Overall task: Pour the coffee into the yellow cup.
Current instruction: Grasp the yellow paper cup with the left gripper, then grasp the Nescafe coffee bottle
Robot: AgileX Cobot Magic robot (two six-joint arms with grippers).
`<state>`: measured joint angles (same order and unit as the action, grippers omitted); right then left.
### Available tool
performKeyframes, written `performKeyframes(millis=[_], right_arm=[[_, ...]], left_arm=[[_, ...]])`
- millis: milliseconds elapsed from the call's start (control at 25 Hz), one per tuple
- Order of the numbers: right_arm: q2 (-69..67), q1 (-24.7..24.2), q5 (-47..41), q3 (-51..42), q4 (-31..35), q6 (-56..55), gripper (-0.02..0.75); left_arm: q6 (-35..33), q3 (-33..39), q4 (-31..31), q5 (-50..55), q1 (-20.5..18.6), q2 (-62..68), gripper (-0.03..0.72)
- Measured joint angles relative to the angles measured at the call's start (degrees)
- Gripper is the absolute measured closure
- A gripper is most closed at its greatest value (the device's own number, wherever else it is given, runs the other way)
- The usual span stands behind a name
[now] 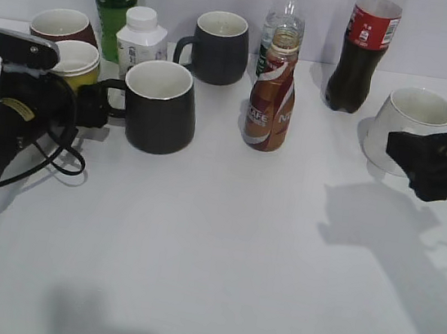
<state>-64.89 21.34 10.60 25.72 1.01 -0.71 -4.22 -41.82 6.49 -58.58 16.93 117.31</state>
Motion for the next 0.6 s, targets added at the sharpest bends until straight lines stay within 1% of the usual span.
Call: performKeyframes(millis=[80,200,240,320,400,560,600], right_arm=[[-1.09,0.3,1.0,0.0,-0.25,0.0,0.153],[-3.41,1.02,3.96,0.0,-0.49,0.0,0.152],[-4.42,1.19,5.26,0.0,-1.01,-0.17,0.152],[-6.56,1.24,8.02,0.0,-3.55,-2.06,0.152],[-9.33,1.27,12.35,0.0,-7.51,-5.82,0.152],[-14.8,1.27,23.94,0.39,-19.23,-12.75,0.152],[-16.51,1.31,25.54,0.74,-21.35,-13.42,0.152]], left_arm=[[0.0,-0.05,0.14,-0.51,-0.24,0.0,0.13],[0.0,-0.05,1.48,-0.68,-0.51,0.0,0.214],[0.0,-0.05,2.24,-0.68,-0.59,0.0,0.253],[0.0,0.36,2.74,-1.24,-0.72,0.0,0.303],[0.0,1.58,2.79,-2.65,-0.76,-0.07,0.325],[0.0,8.23,2.68,-8.12,-0.64,-3.02,0.337],[0.0,10.05,2.61,-8.99,-0.64,-4.04,0.337]])
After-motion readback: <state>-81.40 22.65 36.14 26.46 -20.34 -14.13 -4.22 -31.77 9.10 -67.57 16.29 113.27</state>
